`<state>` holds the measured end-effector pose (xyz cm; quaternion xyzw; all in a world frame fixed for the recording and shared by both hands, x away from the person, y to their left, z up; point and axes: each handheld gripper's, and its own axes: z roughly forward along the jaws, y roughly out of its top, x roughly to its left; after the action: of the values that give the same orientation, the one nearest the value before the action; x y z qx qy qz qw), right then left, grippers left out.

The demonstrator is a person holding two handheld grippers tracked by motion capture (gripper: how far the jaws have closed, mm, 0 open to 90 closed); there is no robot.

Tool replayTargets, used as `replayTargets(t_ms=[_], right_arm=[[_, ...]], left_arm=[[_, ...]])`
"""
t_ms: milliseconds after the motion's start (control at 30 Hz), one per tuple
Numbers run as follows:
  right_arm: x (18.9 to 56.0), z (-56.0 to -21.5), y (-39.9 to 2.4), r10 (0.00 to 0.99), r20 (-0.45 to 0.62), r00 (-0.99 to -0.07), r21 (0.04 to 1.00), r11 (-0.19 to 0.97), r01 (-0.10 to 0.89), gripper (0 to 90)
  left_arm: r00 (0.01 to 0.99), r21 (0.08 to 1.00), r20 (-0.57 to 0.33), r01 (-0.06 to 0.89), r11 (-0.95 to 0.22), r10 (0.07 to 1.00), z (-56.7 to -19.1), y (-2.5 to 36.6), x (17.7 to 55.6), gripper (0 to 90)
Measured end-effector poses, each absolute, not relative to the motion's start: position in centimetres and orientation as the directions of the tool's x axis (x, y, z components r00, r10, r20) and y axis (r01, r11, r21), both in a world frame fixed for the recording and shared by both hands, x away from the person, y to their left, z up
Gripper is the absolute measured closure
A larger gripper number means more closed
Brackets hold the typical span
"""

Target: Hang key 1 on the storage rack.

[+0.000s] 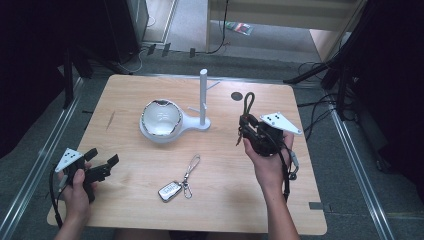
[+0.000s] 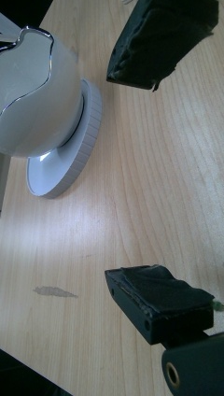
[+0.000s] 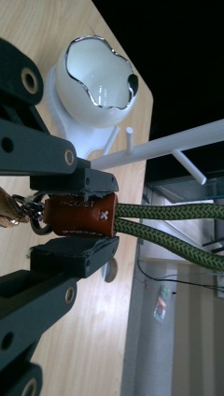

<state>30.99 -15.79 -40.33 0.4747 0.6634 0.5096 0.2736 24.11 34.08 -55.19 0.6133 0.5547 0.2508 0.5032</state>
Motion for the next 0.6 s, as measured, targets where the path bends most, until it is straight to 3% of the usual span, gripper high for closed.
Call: replayTargets(t_ms=[600], right_arm=[[33.1,-40.0,-14.7,0.895,0.07,-0.441,0.959,0.062,0.278,69.6]], left_arm=[[0.258,0.896,-0.251,0.426,0.123,0.933,-55.2,34.1,24.1,6.9]])
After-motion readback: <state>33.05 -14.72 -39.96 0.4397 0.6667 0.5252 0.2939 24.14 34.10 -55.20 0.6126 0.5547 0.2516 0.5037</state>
